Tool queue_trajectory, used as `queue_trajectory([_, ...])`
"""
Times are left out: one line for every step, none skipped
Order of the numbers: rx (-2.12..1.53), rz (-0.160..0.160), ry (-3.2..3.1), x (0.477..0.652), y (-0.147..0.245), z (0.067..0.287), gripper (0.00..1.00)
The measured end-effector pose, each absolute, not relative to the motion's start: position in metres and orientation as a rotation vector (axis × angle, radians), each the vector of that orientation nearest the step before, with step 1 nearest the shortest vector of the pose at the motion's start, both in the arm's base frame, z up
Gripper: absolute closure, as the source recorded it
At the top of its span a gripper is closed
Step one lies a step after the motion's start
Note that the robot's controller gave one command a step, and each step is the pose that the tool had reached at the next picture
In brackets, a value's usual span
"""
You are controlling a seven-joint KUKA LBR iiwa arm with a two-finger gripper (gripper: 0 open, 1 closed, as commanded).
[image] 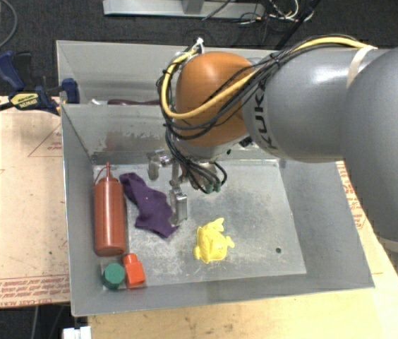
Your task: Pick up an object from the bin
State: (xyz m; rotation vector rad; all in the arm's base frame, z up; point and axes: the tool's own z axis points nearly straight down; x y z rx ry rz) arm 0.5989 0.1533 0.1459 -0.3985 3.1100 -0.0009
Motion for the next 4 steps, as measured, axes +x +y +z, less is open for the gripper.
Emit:
queue_trajectory([-0.407, 0.01, 3.105, 0.585, 0.137, 0.088, 0.0])
queue_trajectory([-0.546, 0.002, 3.084, 0.584, 0.141, 0.071, 1.0])
queue_trajectory([-0.546, 0.002, 3.084, 0.584, 0.141, 0.071, 1.0])
queue_trajectory([-0.551, 0.005, 3.078, 0.595, 0.158, 0.207, 1.0])
